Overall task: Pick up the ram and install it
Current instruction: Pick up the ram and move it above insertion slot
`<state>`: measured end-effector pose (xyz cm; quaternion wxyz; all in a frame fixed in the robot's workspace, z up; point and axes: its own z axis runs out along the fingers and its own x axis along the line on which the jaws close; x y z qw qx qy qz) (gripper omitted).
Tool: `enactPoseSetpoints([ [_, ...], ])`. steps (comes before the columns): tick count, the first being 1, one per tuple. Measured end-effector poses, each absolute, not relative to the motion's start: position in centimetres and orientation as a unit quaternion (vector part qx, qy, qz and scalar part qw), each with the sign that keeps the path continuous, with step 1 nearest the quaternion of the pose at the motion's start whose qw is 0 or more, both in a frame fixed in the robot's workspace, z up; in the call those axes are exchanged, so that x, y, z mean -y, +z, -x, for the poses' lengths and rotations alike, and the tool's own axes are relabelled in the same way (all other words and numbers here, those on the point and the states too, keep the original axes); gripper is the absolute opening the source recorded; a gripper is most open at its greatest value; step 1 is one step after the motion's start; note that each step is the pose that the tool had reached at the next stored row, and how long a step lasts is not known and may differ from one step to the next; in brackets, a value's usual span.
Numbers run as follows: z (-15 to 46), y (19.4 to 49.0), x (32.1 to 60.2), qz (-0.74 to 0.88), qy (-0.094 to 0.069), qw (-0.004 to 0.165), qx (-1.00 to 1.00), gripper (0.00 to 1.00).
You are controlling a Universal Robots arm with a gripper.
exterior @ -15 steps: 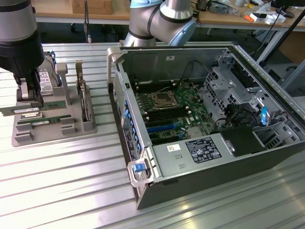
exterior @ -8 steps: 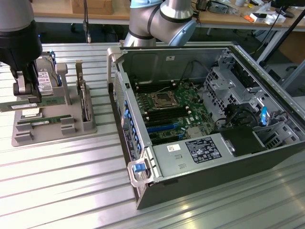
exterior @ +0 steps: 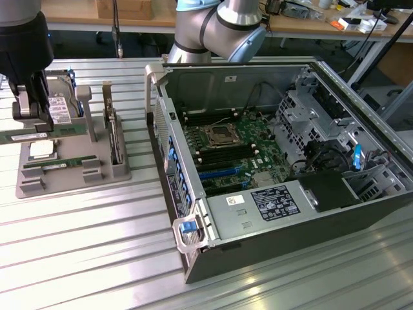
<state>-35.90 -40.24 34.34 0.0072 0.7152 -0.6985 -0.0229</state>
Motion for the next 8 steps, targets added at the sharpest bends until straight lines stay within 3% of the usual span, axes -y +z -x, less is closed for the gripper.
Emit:
enactPoseSetpoints([
  [8, 35.9, 35.7, 40.2, -0.715, -0.023, 0.007, 0.699, 0.12],
])
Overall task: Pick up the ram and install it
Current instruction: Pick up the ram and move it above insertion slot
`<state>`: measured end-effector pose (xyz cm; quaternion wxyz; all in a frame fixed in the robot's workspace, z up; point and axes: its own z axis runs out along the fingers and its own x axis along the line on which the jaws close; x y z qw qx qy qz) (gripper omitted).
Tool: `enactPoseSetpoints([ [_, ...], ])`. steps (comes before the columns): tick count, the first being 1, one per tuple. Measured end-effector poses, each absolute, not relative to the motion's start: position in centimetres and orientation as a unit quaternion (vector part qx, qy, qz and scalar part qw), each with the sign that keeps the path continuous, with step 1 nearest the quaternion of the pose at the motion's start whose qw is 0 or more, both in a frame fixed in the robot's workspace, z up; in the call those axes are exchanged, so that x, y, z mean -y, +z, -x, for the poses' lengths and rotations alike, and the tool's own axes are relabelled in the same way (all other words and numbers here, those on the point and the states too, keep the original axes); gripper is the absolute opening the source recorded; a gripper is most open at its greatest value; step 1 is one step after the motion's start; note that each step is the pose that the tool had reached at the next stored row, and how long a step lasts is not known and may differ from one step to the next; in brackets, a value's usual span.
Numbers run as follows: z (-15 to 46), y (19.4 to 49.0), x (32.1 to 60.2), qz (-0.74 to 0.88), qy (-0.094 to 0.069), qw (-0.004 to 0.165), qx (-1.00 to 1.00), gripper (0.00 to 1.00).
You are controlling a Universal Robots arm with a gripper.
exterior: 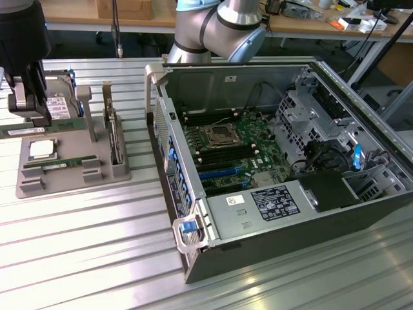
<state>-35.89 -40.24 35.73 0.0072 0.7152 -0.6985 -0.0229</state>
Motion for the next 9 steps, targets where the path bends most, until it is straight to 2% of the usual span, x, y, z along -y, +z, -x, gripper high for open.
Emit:
enactPoseSetpoints([
  [9, 35.9, 37.6, 40.2, -0.715, -0.023, 0.007, 0.699, 0.12],
])
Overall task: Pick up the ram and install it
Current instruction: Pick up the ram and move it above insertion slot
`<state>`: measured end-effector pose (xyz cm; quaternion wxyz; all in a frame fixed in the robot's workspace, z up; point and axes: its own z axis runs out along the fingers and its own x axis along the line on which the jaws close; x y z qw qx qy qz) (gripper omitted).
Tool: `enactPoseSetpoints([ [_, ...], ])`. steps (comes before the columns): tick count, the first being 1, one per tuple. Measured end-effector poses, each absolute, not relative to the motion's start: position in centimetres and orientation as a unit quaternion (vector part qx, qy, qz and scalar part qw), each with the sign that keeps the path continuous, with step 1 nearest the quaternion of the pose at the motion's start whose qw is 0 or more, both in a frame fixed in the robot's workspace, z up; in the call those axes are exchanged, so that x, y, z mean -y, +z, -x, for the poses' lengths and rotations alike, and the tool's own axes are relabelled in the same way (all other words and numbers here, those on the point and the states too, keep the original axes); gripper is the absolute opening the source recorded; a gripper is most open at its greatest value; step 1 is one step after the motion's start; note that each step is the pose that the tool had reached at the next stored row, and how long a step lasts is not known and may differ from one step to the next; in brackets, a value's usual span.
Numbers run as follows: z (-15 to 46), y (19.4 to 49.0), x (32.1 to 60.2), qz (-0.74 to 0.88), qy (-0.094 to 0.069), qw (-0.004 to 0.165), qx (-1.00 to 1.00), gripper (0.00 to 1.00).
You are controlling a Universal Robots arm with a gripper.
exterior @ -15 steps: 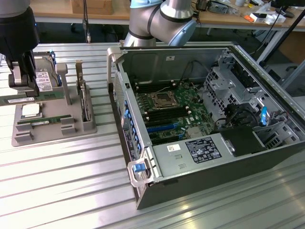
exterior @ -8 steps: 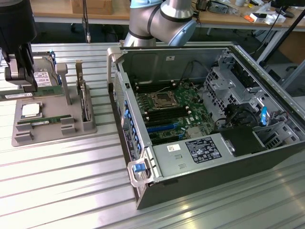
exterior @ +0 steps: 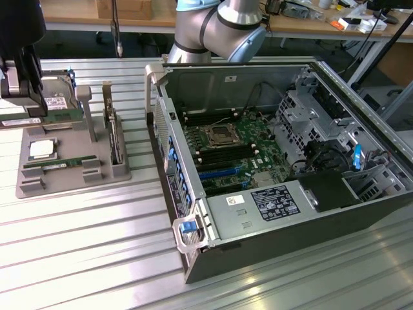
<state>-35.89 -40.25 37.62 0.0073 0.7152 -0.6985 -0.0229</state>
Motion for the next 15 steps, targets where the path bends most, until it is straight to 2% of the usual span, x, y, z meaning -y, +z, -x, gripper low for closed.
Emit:
enactPoseSetpoints([
  [15, 35.9, 40.7, 40.2, -0.715, -0.023, 0.007, 0.699, 0.12],
])
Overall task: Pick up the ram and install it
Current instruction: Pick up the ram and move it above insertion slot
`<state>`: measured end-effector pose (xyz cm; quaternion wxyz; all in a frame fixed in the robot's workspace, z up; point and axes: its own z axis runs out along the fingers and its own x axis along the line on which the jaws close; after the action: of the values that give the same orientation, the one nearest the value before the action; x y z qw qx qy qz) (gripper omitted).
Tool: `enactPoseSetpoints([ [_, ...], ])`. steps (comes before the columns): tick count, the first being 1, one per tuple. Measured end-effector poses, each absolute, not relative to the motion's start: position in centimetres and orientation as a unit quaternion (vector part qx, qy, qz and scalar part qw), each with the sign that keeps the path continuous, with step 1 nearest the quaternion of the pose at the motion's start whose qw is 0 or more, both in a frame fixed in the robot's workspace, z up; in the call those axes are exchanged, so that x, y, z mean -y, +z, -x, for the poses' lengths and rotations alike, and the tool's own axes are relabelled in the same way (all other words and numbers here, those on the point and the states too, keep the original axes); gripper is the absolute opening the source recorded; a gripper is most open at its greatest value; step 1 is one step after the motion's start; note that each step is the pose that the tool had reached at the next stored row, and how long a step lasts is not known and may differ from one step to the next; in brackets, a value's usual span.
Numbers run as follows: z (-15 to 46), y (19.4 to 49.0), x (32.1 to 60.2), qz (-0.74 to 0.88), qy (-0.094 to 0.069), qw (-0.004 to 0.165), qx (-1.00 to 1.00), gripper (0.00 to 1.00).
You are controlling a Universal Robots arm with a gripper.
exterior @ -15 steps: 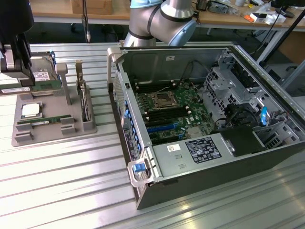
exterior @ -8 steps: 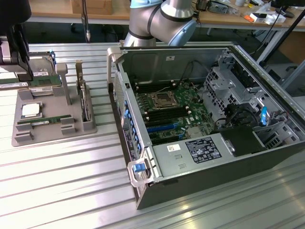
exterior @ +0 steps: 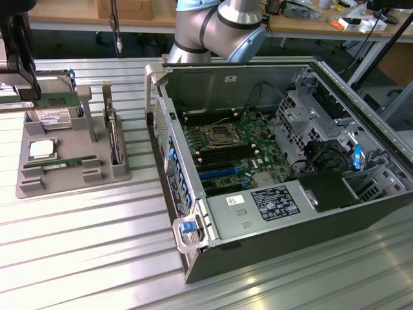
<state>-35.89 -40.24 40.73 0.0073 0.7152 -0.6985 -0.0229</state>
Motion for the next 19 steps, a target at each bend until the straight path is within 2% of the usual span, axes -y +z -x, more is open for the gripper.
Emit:
enactPoseSetpoints([
  [19, 35.9, 46.2, 40.2, -0.715, -0.023, 0.007, 0.699, 0.12],
])
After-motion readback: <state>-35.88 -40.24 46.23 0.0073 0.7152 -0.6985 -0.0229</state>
